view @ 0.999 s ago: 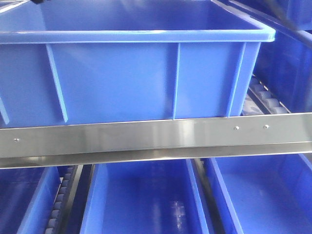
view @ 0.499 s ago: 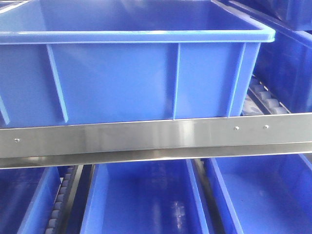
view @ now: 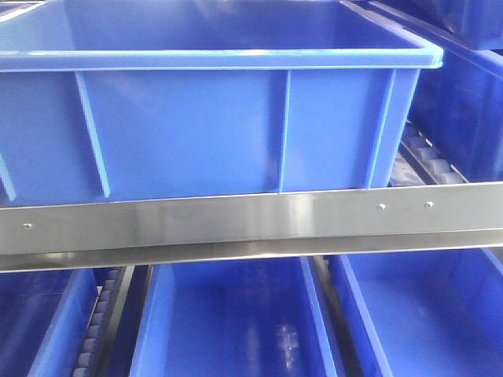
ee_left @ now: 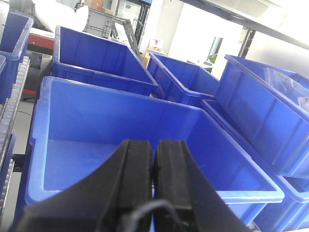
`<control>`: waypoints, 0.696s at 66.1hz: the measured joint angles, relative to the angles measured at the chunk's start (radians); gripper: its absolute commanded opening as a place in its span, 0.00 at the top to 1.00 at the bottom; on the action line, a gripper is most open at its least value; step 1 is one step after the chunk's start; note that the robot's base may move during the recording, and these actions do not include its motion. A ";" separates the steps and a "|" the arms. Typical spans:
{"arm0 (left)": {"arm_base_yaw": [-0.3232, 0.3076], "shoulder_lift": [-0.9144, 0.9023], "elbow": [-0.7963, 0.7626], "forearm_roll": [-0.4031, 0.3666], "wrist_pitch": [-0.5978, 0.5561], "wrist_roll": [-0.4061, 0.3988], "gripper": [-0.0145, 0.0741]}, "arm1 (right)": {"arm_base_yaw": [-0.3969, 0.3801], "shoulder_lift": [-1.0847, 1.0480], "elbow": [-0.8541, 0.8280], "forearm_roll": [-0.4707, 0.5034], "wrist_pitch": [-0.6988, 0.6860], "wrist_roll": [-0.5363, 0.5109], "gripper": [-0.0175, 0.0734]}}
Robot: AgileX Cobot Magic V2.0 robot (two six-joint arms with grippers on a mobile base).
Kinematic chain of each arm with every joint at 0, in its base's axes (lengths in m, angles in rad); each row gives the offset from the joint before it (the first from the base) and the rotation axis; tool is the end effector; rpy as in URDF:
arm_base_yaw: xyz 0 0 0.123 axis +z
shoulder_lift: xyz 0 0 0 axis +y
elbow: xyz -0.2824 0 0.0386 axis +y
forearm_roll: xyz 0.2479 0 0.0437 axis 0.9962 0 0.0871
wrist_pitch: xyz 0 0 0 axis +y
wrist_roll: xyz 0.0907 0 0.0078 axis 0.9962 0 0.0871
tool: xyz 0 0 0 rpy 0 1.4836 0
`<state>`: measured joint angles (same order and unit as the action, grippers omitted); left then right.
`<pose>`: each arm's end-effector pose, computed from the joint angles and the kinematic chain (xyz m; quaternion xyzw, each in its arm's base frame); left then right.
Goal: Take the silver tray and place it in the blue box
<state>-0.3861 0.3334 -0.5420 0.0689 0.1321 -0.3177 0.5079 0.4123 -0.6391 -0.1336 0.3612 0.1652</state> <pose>0.0643 -0.0252 0.3607 0.0407 0.6455 -0.2355 0.7254 0.0714 0.0348 0.3657 -0.1516 0.7065 0.1706 0.6699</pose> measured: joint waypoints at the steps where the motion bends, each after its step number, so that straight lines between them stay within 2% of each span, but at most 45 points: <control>1: 0.000 0.000 0.000 0.000 0.000 0.000 0.84 | 0.000 0.000 0.000 0.000 0.002 -0.002 0.75; 28: 0.000 0.000 0.002 0.000 0.000 0.000 0.84 | 0.000 0.000 0.002 0.000 0.004 -0.002 0.75; 36: 0.000 0.000 0.002 0.000 0.000 0.000 0.84 | -0.007 -0.007 0.033 0.000 -0.039 -0.002 0.75; 41: 0.000 0.000 0.002 0.000 0.000 0.000 0.84 | -0.044 -0.026 0.081 0.000 -0.101 -0.002 0.75; 46: 0.000 0.000 0.002 0.000 0.000 0.000 0.84 | -0.115 -0.060 0.149 0.002 -0.179 -0.002 0.75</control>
<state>-0.3861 0.3334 -0.5403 0.0689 0.1321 -0.3177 0.3930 0.3520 -0.4897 -0.1311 0.1827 0.1631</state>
